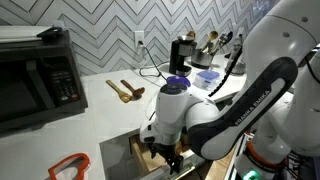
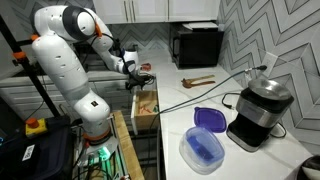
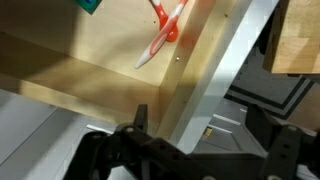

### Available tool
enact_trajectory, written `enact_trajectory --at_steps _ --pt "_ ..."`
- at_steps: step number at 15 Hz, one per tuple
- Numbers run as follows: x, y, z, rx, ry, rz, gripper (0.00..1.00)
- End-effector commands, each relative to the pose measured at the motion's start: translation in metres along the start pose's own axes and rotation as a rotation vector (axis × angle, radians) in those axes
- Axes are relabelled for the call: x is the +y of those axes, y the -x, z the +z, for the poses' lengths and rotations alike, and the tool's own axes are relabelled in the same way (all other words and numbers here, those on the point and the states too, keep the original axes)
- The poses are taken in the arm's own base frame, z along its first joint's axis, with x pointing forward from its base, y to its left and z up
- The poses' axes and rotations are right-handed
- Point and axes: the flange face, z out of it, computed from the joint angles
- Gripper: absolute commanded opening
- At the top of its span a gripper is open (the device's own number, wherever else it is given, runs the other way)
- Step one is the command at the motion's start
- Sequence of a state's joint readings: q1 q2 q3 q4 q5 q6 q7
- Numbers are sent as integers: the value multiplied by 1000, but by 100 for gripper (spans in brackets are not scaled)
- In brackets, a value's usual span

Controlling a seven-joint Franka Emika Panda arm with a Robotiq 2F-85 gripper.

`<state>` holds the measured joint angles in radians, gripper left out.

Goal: Put the spoons in the open drawer

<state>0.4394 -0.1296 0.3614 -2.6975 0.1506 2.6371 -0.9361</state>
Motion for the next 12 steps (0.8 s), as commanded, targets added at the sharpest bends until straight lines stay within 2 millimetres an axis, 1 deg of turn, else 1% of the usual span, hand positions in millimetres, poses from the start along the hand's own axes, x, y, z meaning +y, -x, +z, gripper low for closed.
enact_trajectory --at_steps 1,6,12 --pt "-8 -2 15 -24 12 -10 100" --pt "-9 -1 25 -101 26 -16 100" --pt "-4 3 18 -181 154 25 100"
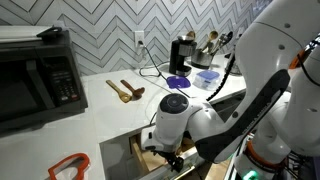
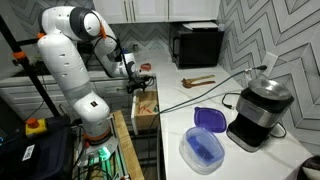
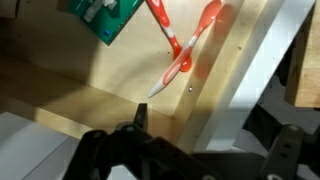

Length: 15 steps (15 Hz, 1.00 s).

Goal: Put the spoons in the open drawer

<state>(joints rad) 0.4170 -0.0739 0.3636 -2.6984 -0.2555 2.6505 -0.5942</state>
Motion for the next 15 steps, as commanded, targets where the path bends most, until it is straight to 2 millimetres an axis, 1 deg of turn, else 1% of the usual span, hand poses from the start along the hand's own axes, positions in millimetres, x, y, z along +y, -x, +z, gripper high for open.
enact_trajectory --at_steps 1,3,8,15 --pt "3 2 -2 -42 71 30 100" --pt "7 4 0 -59 96 44 100" --pt "18 11 -6 -119 204 54 100" --pt "35 18 -7 -173 283 29 100"
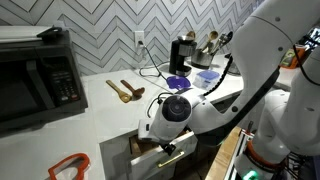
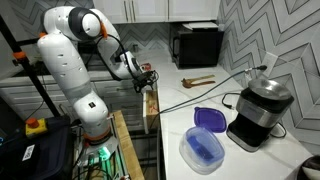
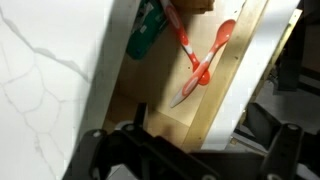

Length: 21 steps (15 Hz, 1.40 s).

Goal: Put the spoons in the open drawer

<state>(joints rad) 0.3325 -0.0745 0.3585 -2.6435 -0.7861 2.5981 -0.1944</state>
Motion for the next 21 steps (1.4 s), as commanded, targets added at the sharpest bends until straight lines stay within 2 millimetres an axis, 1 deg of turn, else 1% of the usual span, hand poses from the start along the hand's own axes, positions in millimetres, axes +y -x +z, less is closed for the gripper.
enact_trajectory --at_steps 1,7,10,15,19,21 --pt "6 3 4 -43 42 -22 100" --pt "12 7 8 -61 121 -66 100" --pt "19 10 11 -62 152 -65 100" --pt "21 12 22 -60 172 -59 100" --pt "20 8 17 -80 224 -61 100" --pt "17 10 20 -89 245 -42 100"
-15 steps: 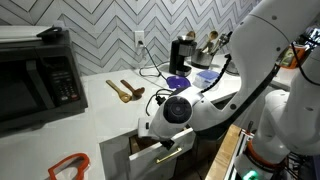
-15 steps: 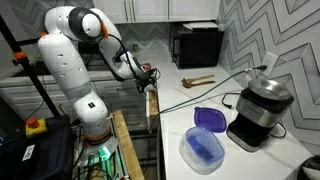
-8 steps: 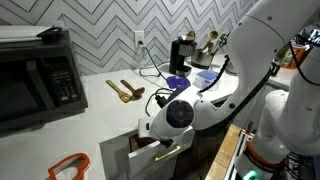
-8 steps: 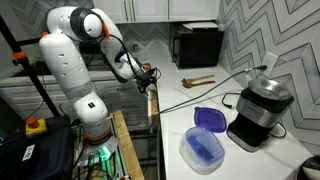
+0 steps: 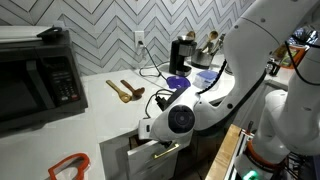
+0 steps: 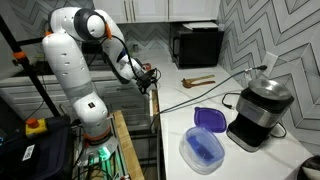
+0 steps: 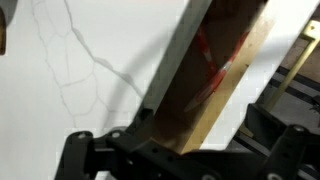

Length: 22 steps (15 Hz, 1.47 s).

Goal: Put the spoons in the open drawer

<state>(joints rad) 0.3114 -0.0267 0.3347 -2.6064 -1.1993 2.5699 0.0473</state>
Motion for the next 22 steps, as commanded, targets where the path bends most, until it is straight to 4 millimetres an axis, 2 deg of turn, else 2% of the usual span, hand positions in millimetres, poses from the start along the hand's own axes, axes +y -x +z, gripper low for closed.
enact_trajectory --at_steps 1,9,13,17,22 --pt "3 2 8 -40 54 31 100" --pt "-2 2 4 -40 132 91 100" --pt "-9 0 17 -24 117 85 100" --pt "-6 3 8 -33 171 82 100" --pt "-11 -7 -1 -50 224 55 100"
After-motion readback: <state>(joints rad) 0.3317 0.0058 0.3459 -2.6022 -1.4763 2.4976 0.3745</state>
